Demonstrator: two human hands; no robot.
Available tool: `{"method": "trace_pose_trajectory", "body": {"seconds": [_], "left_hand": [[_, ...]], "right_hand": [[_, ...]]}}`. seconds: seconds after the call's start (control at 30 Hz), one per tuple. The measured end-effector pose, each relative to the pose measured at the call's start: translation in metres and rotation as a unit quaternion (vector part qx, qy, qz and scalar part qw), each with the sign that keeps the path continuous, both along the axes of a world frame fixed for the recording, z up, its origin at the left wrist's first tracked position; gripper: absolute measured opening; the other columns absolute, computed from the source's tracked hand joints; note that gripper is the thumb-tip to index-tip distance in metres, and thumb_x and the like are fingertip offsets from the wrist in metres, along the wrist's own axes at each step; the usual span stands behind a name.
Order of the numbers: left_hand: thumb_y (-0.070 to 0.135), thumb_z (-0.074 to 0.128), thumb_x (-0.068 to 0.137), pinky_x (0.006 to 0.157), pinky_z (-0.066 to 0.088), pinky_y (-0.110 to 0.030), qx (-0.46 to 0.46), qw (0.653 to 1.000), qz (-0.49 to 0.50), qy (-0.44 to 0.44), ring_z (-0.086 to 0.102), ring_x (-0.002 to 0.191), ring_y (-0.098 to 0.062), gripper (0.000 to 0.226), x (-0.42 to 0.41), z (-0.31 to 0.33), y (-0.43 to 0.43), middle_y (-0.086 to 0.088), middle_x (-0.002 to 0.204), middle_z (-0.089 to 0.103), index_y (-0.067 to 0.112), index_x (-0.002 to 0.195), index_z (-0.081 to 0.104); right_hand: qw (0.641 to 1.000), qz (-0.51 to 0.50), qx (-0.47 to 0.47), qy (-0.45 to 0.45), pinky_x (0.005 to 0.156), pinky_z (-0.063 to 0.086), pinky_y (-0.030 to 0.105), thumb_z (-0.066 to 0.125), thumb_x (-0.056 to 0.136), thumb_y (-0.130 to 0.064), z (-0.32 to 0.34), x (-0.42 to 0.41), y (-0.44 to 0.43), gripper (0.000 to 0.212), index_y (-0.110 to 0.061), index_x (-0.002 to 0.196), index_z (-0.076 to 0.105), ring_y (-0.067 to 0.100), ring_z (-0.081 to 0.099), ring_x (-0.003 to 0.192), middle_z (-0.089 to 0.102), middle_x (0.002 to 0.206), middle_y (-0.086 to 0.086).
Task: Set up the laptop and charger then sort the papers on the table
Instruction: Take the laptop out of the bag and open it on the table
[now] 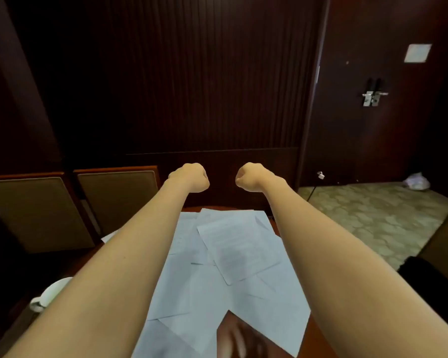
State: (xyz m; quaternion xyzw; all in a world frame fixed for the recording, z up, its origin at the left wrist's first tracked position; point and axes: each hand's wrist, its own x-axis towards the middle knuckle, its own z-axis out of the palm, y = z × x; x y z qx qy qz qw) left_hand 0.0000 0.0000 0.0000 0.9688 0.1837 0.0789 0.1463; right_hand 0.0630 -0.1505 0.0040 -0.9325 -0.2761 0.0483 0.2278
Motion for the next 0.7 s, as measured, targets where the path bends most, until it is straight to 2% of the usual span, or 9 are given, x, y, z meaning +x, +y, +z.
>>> {"method": "trace_pose_trajectory", "body": {"seconds": [0.27,0.4,0.53,0.6,0.63,0.67,0.7], "left_hand": [[0.012,0.047,0.089,0.086,0.053,-0.039,-0.019,0.998,-0.039,0.038,0.062,0.093,-0.024,0.020,0.012,-0.038,-0.044,-0.006,0.100,0.063,0.014,0.094,0.066],[0.012,0.045,0.090,0.088,0.052,-0.040,-0.026,0.996,-0.062,0.060,0.060,0.097,-0.024,0.023,0.026,-0.051,-0.076,-0.006,0.105,0.062,0.014,0.099,0.067],[0.016,0.046,0.092,0.089,0.051,-0.037,-0.039,0.994,-0.081,0.064,0.059,0.102,-0.025,0.026,0.045,-0.068,-0.118,-0.006,0.112,0.062,0.012,0.109,0.065],[0.015,0.046,0.092,0.085,0.050,-0.035,-0.051,0.992,-0.091,0.064,0.060,0.101,-0.025,0.025,0.055,-0.077,-0.145,-0.008,0.110,0.063,0.009,0.107,0.065],[0.015,0.046,0.091,0.084,0.049,-0.035,-0.063,0.991,-0.096,0.065,0.060,0.101,-0.027,0.024,0.061,-0.082,-0.159,-0.009,0.107,0.063,0.009,0.104,0.065],[0.014,0.046,0.090,0.084,0.049,-0.035,-0.074,0.990,-0.101,0.065,0.060,0.101,-0.028,0.022,0.067,-0.087,-0.173,-0.010,0.104,0.063,0.009,0.100,0.066],[0.014,0.047,0.089,0.084,0.049,-0.036,-0.085,0.989,-0.105,0.066,0.060,0.101,-0.029,0.021,0.073,-0.092,-0.188,-0.010,0.103,0.062,0.009,0.098,0.066]], "right_hand": [[0.997,-0.044,-0.031,0.047,0.094,0.050,0.040,0.047,0.093,-0.016,-0.041,0.000,-0.045,0.031,-0.008,0.118,0.062,0.030,0.058,0.107,0.061,0.119,0.011],[0.996,-0.053,-0.037,0.053,0.085,0.049,0.033,0.045,0.093,-0.013,-0.055,0.008,-0.074,0.030,-0.007,0.117,0.063,0.028,0.058,0.105,0.062,0.116,0.011],[0.995,-0.067,-0.041,0.060,0.090,0.049,0.036,0.045,0.093,-0.014,-0.073,0.022,-0.114,0.029,-0.010,0.115,0.064,0.028,0.057,0.106,0.063,0.115,0.008],[0.994,-0.066,-0.053,0.073,0.085,0.049,0.035,0.045,0.092,-0.013,-0.083,0.031,-0.140,0.024,-0.010,0.101,0.067,0.027,0.058,0.099,0.064,0.104,0.007],[0.993,-0.066,-0.060,0.074,0.079,0.047,0.034,0.045,0.091,-0.011,-0.088,0.037,-0.155,0.023,-0.011,0.084,0.066,0.026,0.057,0.087,0.063,0.089,0.006],[0.992,-0.072,-0.065,0.076,0.074,0.043,0.034,0.043,0.089,-0.009,-0.092,0.041,-0.171,0.028,-0.014,0.066,0.058,0.024,0.053,0.074,0.056,0.073,0.003],[0.991,-0.078,-0.069,0.079,0.071,0.040,0.033,0.043,0.089,-0.007,-0.096,0.047,-0.188,0.033,-0.017,0.057,0.048,0.021,0.047,0.065,0.047,0.064,0.001]]}}
